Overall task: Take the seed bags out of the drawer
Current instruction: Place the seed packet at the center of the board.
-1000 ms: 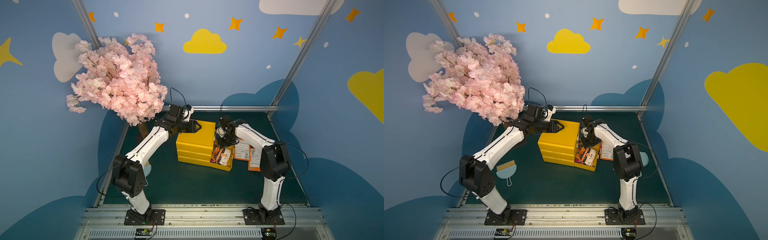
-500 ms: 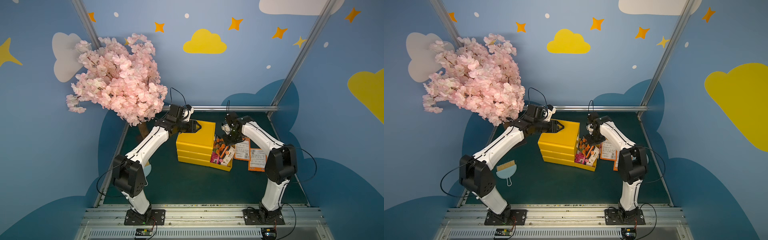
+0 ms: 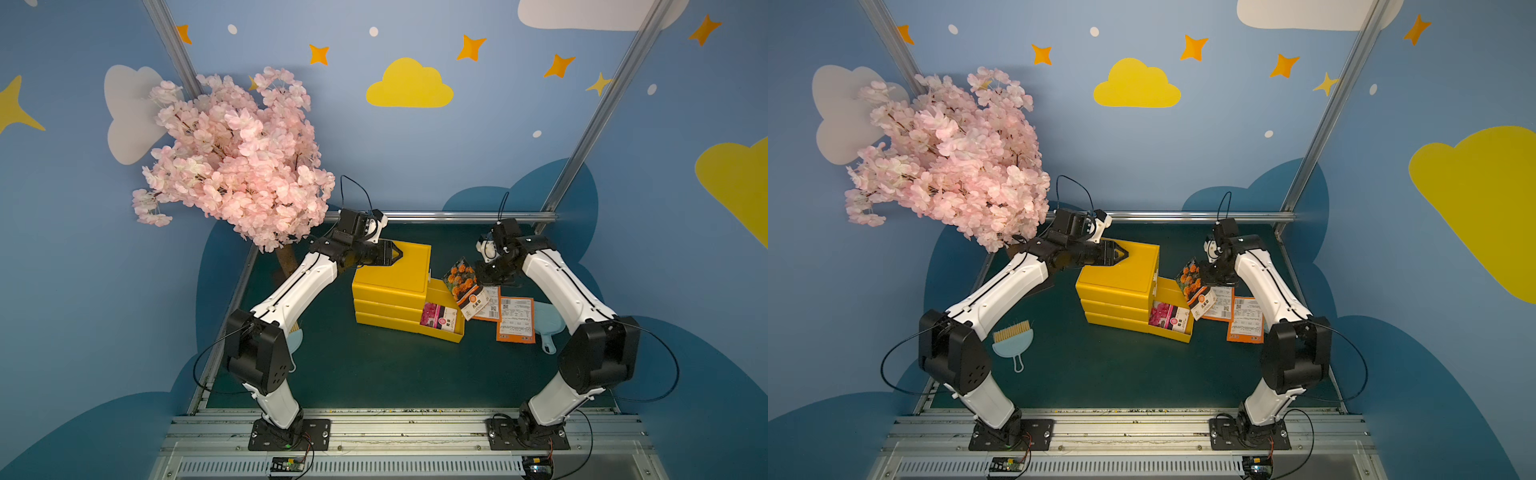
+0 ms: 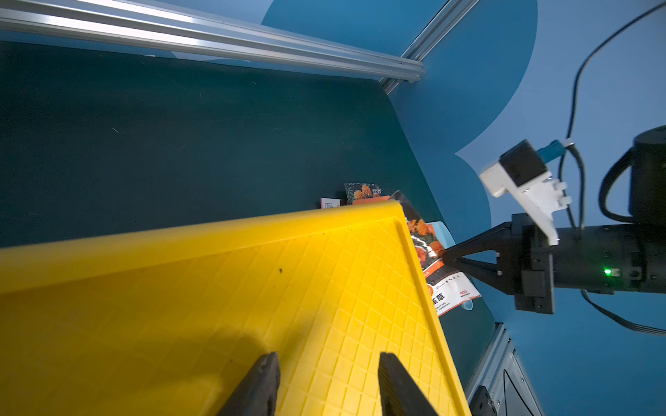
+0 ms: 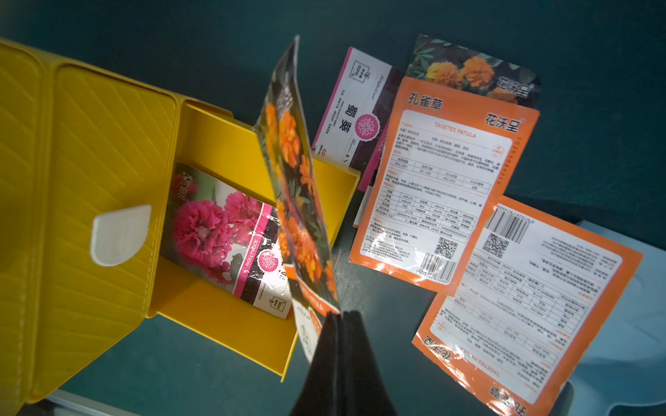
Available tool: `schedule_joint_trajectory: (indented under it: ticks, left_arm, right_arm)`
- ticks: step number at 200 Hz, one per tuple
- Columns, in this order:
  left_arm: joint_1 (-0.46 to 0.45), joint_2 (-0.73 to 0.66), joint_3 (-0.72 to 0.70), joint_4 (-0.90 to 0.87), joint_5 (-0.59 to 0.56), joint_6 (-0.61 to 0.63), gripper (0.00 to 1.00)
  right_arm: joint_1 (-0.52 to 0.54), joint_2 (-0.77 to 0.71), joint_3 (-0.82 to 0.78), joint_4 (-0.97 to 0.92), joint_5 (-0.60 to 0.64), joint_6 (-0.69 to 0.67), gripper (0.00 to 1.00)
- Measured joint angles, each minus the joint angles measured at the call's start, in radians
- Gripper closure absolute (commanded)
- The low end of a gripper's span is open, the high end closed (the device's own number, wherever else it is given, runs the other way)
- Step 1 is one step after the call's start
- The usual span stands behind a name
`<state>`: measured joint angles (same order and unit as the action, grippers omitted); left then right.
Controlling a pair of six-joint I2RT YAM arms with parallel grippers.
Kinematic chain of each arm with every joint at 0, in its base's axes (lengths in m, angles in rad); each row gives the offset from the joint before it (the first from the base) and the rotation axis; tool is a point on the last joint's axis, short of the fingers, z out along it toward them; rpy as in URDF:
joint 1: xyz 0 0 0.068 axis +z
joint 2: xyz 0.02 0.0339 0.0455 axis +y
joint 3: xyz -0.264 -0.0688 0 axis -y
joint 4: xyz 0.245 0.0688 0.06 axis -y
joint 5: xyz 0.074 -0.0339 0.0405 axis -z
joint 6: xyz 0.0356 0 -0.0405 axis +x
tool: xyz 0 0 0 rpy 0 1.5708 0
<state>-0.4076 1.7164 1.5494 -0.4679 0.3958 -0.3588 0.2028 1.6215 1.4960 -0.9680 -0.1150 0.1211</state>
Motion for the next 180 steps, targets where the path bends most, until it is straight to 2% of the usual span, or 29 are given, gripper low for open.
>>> schedule_joint_trajectory:
  ticks: [41,72,100,134,180]
  left_arm:
    - [0.000,0.000,0.000,0.000,0.000,-0.002,0.49]
    - [0.000,0.000,0.000,0.000,0.000,-0.003,0.49]
    - [0.000,0.000,0.000,0.000,0.000,-0.004,0.49]
    - [0.000,0.000,0.000,0.000,0.000,-0.004,0.49]
    - [0.000,0.000,0.000,0.000,0.000,-0.004,0.49]
  right_arm:
    - [-0.157,-0.150,-0.112,0.114,-0.053,0.082,1.00]
    - [-0.247,-0.172,-0.194,0.227,-0.087,0.163,1.00]
    - [-0.292,-0.113,-0.221,0.283,-0.137,0.204,1.00]
    - [-0.302,0.037,-0.202,0.328,-0.226,0.200,1.00]
    - [-0.301,0.138,-0.202,0.352,-0.241,0.193,1.00]
